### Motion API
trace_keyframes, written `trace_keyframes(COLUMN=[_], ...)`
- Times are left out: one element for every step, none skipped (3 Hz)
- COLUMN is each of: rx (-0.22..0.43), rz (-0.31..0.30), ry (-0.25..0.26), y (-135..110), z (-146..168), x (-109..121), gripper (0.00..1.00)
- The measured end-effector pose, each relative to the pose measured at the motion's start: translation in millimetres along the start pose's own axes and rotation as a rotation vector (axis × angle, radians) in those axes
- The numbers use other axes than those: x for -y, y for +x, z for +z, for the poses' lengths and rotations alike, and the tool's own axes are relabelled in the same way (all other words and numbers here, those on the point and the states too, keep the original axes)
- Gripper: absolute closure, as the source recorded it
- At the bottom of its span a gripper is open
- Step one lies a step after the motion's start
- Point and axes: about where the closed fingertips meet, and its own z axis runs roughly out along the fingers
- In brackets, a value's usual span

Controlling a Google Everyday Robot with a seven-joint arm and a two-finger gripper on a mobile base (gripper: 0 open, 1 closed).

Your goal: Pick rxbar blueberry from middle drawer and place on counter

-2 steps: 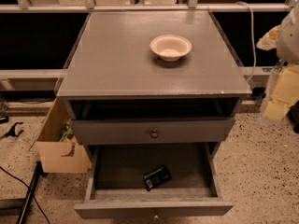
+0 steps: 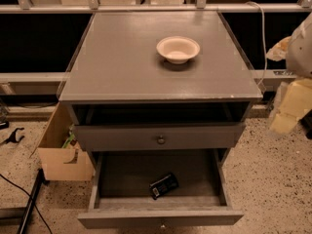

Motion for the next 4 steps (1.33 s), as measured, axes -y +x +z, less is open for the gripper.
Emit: trace_keyframes(rx=[0.031,0.09,0.154,0.201], rz=[0.021,0.03,0.018,0.015], ry=[-0.022,-0.031,0.003,0.016], y=[3,5,4,1], z=[27,58,89,132], x=[-12,-25,-34,-48], gripper=[0.0,0.0,0.0,0.0])
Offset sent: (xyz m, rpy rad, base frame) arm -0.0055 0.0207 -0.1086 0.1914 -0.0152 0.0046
